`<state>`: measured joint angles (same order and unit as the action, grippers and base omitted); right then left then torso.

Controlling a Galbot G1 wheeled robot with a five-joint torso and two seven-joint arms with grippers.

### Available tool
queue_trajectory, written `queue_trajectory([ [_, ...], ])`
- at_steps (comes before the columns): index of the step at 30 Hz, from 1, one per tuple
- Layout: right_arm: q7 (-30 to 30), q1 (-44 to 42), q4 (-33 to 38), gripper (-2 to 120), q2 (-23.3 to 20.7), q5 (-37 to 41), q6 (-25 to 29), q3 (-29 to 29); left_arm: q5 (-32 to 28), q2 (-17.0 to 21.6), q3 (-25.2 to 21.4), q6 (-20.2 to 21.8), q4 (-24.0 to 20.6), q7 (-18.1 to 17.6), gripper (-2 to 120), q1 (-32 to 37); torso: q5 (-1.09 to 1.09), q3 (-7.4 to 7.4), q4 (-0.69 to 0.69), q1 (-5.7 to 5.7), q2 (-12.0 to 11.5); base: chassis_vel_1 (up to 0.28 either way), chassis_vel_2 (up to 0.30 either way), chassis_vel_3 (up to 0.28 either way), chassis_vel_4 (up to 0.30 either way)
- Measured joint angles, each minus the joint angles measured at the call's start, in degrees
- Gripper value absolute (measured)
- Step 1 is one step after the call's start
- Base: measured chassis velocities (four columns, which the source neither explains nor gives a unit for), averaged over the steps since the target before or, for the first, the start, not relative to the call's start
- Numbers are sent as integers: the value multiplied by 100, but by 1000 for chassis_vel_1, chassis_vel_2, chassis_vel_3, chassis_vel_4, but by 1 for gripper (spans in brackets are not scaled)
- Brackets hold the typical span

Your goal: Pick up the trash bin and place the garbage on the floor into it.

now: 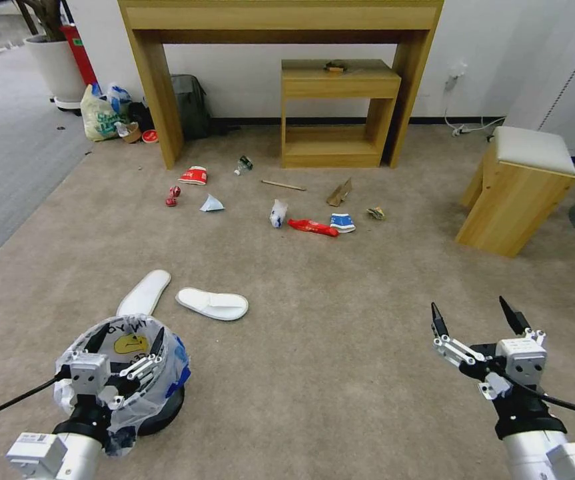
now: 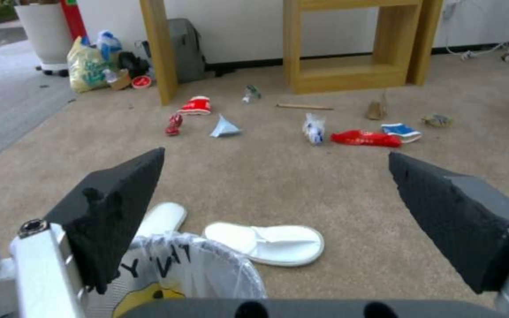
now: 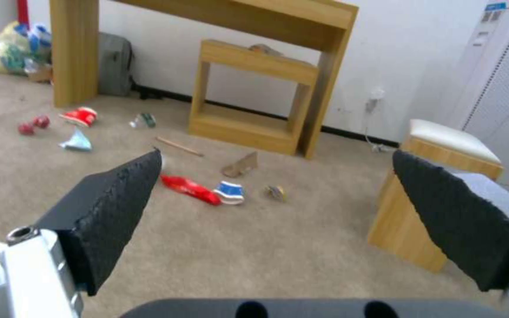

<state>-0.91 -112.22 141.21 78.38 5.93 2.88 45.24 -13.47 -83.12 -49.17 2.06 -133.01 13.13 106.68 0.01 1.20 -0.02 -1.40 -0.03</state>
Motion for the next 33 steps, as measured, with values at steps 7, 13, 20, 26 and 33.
queue_trajectory([
  [7,39,-14,15,100,378,-2,63,-168,-52,-187,30,-13,133,-215,100,-39,-1,0,-1,0,0,0,0,0,0],
  [13,37,19,119,100,447,4,-75,-156,-142,-216,-119,114,-17,-177,100,129,-1,0,0,0,0,0,0,0,0],
  [20,-56,76,143,100,441,56,-110,-61,-310,-197,-160,78,18,15,100,261,-1,0,0,0,0,0,0,0,0],
  [26,-60,105,73,100,452,49,-120,-97,-409,91,-350,552,66,15,100,171,-2,0,0,0,0,0,0,0,0],
  [33,-44,142,-112,100,410,170,-118,-65,-939,1019,-894,1387,362,90,100,-76,-3,0,-1,0,0,0,0,0,0],
])
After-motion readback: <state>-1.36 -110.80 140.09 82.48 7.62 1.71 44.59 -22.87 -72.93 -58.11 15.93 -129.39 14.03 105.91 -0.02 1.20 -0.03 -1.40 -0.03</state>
